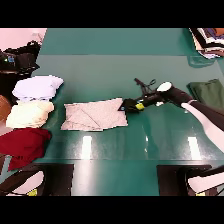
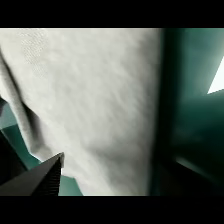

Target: Fold the shirts.

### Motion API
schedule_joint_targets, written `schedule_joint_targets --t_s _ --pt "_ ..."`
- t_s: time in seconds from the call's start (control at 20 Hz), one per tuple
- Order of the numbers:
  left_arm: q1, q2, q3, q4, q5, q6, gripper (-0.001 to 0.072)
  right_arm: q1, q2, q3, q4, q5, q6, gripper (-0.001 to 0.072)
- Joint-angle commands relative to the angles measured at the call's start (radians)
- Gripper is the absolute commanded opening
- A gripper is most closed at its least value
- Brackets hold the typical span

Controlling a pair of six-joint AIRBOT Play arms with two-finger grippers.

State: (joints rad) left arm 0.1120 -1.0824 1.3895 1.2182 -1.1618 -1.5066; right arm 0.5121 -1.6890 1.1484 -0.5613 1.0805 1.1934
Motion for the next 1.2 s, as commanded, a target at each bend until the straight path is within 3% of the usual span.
schedule_joint_targets --t_s 0.0,0.05,0.15,0.2,0.45,0.7,0.95,1.15 --pt "0.001 0.0 0.0 -0.007 0.002 0.023 0.0021 0.104 -0.122 0.137 0.072 0.016 -0.002 0.0455" --pt "0.001 0.0 0.0 -0.007 0.002 0.023 0.0021 0.128 -0.142 0.175 0.069 0.019 -0.002 0.0356" --pt "0.001 0.0 0.0 -0.016 0.003 0.023 0.0021 0.159 -0.159 0.247 0.046 0.018 -0.016 0.0051" --pt "0.0 0.0 0.0 -0.032 0.002 0.023 0.0021 0.163 -0.158 0.286 0.005 0.02 -0.016 0.002" --pt "-0.13 0.0 0.0 -0.041 0.032 0.021 0.0021 0.039 -0.045 0.467 -0.336 0.038 0.103 0.0014" --pt "-0.31 0.0 0.0 -0.048 0.118 -0.011 0.0021 -0.311 0.113 0.628 -0.557 0.071 0.119 0.0014" --pt "-0.405 0.0 0.0 -0.048 0.22 -0.04 0.0021 -0.696 0.148 0.727 -0.563 0.044 0.118 0.0014" --pt "-0.42 0.0 0.0 -0.05 0.23 -0.061 0.0021 -0.918 0.116 0.726 -0.539 0.084 0.119 0.0014"
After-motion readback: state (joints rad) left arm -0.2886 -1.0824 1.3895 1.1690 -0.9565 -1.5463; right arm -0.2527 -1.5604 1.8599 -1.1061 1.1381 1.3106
